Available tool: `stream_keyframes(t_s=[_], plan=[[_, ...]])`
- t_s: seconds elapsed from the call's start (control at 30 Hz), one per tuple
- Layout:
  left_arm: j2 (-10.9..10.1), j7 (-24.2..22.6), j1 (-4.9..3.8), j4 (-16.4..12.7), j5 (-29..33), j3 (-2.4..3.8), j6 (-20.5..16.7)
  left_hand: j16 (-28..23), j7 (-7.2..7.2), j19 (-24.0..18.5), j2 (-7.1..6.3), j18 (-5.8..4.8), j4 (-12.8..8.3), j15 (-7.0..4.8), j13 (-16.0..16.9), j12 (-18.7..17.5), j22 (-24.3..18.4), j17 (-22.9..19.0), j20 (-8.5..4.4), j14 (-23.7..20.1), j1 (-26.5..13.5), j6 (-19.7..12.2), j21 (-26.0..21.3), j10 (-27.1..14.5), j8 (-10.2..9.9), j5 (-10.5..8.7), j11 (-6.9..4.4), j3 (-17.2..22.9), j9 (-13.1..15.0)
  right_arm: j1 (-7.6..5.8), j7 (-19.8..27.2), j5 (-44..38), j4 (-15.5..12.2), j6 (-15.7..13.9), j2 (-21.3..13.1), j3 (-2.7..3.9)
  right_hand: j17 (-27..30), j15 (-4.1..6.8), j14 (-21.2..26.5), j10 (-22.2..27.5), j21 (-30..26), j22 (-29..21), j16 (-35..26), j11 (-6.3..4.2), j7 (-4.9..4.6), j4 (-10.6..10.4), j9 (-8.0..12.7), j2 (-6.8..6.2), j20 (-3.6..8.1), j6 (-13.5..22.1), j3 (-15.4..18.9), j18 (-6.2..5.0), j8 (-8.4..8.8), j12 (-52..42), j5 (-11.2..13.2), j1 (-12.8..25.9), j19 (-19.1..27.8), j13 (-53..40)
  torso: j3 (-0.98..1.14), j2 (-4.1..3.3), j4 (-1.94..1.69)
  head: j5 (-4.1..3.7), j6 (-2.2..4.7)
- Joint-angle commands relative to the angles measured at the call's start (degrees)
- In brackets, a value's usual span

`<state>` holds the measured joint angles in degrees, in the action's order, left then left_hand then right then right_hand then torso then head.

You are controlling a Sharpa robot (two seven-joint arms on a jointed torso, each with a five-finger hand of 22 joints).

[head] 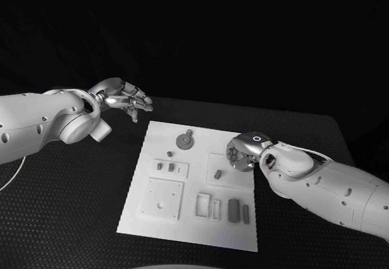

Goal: Assemble the parts on the task board

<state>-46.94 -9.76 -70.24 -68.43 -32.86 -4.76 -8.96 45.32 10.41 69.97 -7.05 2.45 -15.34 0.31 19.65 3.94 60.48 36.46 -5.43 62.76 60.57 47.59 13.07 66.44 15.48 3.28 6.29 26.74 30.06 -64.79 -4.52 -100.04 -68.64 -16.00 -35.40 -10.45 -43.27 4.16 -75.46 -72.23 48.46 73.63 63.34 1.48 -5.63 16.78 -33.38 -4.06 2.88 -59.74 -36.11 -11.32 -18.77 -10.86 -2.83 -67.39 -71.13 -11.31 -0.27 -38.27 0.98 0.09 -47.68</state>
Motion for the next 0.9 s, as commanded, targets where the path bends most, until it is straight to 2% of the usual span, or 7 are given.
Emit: stream_keyframes(t_s=[0.03, 0.3, 0.7, 0.9], plan=[[0.16, -0.6, -0.03, -0.02, -0.18, 0.03, 0.96, -0.38, 0.48, 0.45, 0.37, 2.56, 0.03, -0.24, 0.09, -0.03, 0.02, 0.08, -0.09, 0.33, 0.18, 0.04, -0.25, -0.46, 0.36, -0.05, 0.03, -0.32, -0.05, -0.29, 0.26, 0.5, -0.15, 1.79, 0.0, 0.07, -0.09, 0.44, 0.78, -3.5, 0.34, 0.09, 0.22, 0.35, -0.4, -0.05, -0.36, 0.52, 0.17, -0.27, -0.42, -3.68, -0.34, -0.05, 0.06, 0.28, -0.09, -0.04, -0.01, 0.01, -0.04, -0.01, -0.02], [0.12, -0.32, -0.03, 0.08, -0.18, 0.03, 1.05, -0.42, 0.54, 0.46, 0.33, 2.56, 0.06, -0.22, 0.07, -0.07, 0.03, 0.15, -0.09, 0.34, 0.15, -0.13, -0.28, -0.59, 0.37, -0.05, 0.06, -0.35, -0.1, -0.58, -0.11, 0.5, 0.67, 2.13, 0.17, 0.09, -0.08, 0.44, 0.82, -3.49, 0.33, 0.12, 0.25, 0.36, -0.41, -0.04, -0.4, 0.55, 0.18, -0.23, -0.44, -3.68, -0.33, -0.01, 0.06, 0.3, -0.06, -0.09, -0.02, 0.01, 0.0, 0.02, 0.03], [0.19, -0.25, -0.03, 0.19, -0.18, 0.02, 1.38, -0.47, 0.56, 0.48, 0.34, 2.56, 0.09, -0.2, 0.07, -0.08, 0.04, 0.21, -0.08, 0.35, 0.14, -0.2, -0.3, -0.66, 0.42, -0.05, 0.08, -0.36, -0.13, -1.38, -0.03, 1.05, -0.34, 2.9, -0.2, 0.12, -0.08, 0.43, 0.86, -3.49, 0.33, 0.15, 0.29, 0.36, -0.41, -0.04, -0.46, 0.57, 0.18, -0.21, -0.45, -3.68, -0.33, 0.03, 0.06, 0.32, -0.04, -0.14, -0.03, 0.01, -0.04, 0.06, 0.04], [0.13, -0.25, -0.03, 0.21, -0.18, 0.02, 1.36, -0.5, 0.57, 0.47, 0.35, 2.55, 0.11, -0.19, 0.07, -0.08, 0.04, 0.24, -0.08, 0.35, 0.12, -0.23, -0.32, -0.7, 0.46, -0.05, 0.09, -0.36, -0.14, -1.74, 0.03, 1.07, -1.06, 1.86, -0.62, 0.42, -0.07, 0.43, 0.88, -3.49, 0.33, 0.17, 0.31, 0.36, -0.42, -0.04, -0.49, 0.58, 0.19, -0.19, -0.46, -3.68, -0.33, 0.05, 0.06, 0.35, -0.03, -0.17, -0.01, 0.02, 0.04, 0.12, 0.07]])
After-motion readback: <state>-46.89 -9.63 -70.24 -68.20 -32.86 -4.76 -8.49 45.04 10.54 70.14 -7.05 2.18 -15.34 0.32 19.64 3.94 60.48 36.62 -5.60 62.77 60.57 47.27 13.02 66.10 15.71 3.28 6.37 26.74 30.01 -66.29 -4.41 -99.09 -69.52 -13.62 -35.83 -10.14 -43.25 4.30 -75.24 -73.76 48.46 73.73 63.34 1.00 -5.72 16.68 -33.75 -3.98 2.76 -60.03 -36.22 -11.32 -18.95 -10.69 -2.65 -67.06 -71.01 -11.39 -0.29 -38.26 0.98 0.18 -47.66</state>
